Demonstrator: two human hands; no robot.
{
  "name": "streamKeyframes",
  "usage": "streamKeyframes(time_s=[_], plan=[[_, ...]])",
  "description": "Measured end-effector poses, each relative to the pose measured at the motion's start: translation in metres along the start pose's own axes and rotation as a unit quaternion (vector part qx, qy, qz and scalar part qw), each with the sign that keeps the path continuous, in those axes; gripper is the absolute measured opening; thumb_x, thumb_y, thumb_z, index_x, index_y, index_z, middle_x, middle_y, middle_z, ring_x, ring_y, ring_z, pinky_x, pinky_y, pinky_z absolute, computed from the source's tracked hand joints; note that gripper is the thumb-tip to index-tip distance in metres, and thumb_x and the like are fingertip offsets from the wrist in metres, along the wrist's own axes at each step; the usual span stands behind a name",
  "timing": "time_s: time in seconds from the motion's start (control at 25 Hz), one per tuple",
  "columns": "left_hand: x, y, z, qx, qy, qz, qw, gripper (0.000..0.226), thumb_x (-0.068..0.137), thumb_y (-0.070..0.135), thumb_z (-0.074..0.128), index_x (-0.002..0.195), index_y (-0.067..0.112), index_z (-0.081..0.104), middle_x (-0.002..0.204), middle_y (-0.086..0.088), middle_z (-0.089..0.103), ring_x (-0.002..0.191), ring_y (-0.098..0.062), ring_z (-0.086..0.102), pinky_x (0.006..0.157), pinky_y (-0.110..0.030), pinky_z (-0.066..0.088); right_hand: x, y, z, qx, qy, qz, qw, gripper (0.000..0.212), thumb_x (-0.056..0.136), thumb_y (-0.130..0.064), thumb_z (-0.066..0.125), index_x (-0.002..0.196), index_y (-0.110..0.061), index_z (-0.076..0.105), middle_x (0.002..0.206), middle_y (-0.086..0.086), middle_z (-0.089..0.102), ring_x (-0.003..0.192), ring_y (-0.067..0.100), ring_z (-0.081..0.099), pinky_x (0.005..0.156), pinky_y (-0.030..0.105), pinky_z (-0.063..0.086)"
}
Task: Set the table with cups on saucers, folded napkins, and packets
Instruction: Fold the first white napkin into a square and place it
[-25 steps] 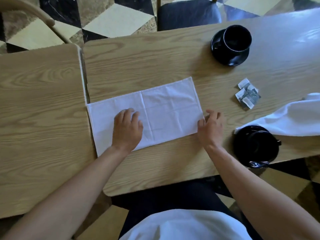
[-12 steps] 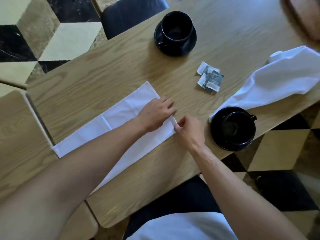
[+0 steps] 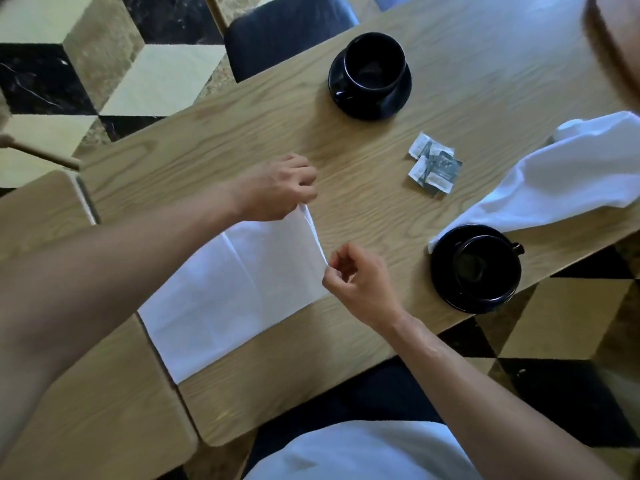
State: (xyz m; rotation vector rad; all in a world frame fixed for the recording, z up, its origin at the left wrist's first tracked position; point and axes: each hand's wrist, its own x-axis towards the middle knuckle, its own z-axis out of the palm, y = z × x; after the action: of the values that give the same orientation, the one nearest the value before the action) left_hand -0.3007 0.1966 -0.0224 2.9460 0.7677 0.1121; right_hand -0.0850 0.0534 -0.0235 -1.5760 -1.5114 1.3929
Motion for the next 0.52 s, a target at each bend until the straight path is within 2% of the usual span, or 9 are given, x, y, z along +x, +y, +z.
streamKeyframes(time_s=[0.12,0.28,0.44,0.52], plan=[[-0.05,-0.014,-0.021,0.038,0.057,-0.067,0.995,0.021,0.083,-0.013,0.053,0.074,0.002,0.064,0.075,-0.018,0.06,0.069,-0.035,0.059,0.063,-0.04,0.05,-0.016,-0.019,0.031,0.027,-0.049,-0.048,0.997,0.025,0.079,0.001,0.068,0.076,-0.022,0.058,0.066,-0.01,0.061,0.057,0.007,0.054,0.054,0.031,0.048],[-0.134,0.003,-0.037,0.082,0.084,-0.137,0.984,0.022,0.092,-0.007,0.055,0.074,0.002,0.063,0.075,-0.018,0.06,0.07,-0.034,0.059,0.064,-0.042,0.05,-0.037,-0.034,0.078,0.023,-0.133,-0.072,0.988,0.024,0.08,-0.006,0.069,0.08,-0.028,0.061,0.067,-0.009,0.064,0.058,0.006,0.057,0.057,0.018,0.045],[-0.224,0.041,-0.034,0.079,0.073,-0.261,0.959,0.02,0.085,-0.015,0.052,0.079,0.002,0.063,0.086,-0.019,0.062,0.08,-0.037,0.06,0.068,-0.044,0.05,-0.054,-0.035,0.126,-0.027,-0.204,-0.097,0.974,0.021,0.079,-0.016,0.07,0.081,-0.035,0.062,0.073,-0.014,0.066,0.059,0.006,0.06,0.059,0.01,0.043],[-0.263,0.06,-0.026,0.074,0.054,-0.312,0.946,0.023,0.08,-0.019,0.051,0.08,0.001,0.062,0.085,-0.018,0.063,0.077,-0.037,0.06,0.063,-0.045,0.05,-0.063,-0.034,0.153,-0.048,-0.239,-0.105,0.964,0.018,0.081,-0.021,0.069,0.083,-0.037,0.061,0.076,-0.017,0.065,0.062,0.008,0.06,0.06,0.01,0.043]])
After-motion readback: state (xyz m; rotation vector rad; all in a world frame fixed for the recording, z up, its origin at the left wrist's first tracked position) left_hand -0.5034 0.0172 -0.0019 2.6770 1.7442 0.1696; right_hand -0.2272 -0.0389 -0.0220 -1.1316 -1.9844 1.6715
